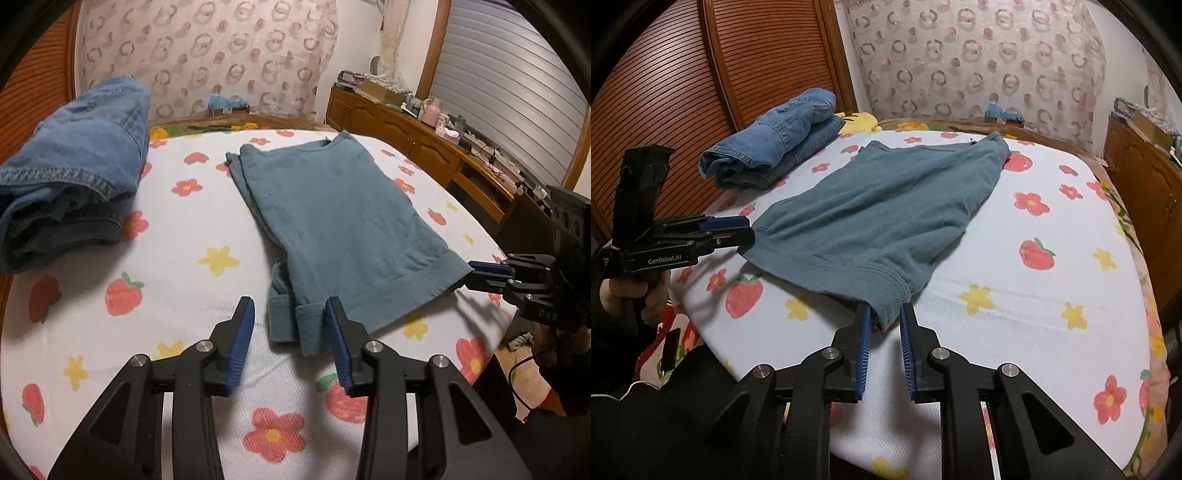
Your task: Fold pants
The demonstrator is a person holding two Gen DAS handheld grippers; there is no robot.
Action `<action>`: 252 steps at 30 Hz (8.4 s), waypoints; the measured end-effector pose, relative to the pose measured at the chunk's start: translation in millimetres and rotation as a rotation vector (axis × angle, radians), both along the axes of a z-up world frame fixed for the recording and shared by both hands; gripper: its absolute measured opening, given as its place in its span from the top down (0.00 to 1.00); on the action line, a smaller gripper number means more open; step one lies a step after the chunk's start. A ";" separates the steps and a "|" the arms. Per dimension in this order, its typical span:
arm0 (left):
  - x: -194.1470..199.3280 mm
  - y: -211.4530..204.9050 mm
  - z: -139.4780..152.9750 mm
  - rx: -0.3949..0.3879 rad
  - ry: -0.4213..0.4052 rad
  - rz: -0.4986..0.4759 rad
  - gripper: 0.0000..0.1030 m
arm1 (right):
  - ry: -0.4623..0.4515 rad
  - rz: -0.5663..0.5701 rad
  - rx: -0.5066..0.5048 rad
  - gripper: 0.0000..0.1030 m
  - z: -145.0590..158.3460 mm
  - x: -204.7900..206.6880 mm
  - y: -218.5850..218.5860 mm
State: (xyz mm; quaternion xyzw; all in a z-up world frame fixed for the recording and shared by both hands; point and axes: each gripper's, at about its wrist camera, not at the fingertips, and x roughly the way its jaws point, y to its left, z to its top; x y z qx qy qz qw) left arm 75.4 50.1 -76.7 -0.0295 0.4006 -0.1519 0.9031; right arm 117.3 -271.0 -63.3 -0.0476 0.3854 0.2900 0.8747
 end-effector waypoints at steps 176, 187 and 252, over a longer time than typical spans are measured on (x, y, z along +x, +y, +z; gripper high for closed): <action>39.4 0.8 27.5 -0.058 -0.043 0.019 0.54 | -0.097 -0.054 0.036 0.73 18.0 75.7 22.4; 25.5 -25.9 3.6 -0.013 -0.002 -0.062 0.66 | -0.008 -0.031 0.008 0.73 -8.9 54.1 9.7; 85.0 -3.1 -2.8 0.006 0.002 -0.020 0.64 | -0.034 0.006 -0.006 0.67 -7.9 116.6 30.5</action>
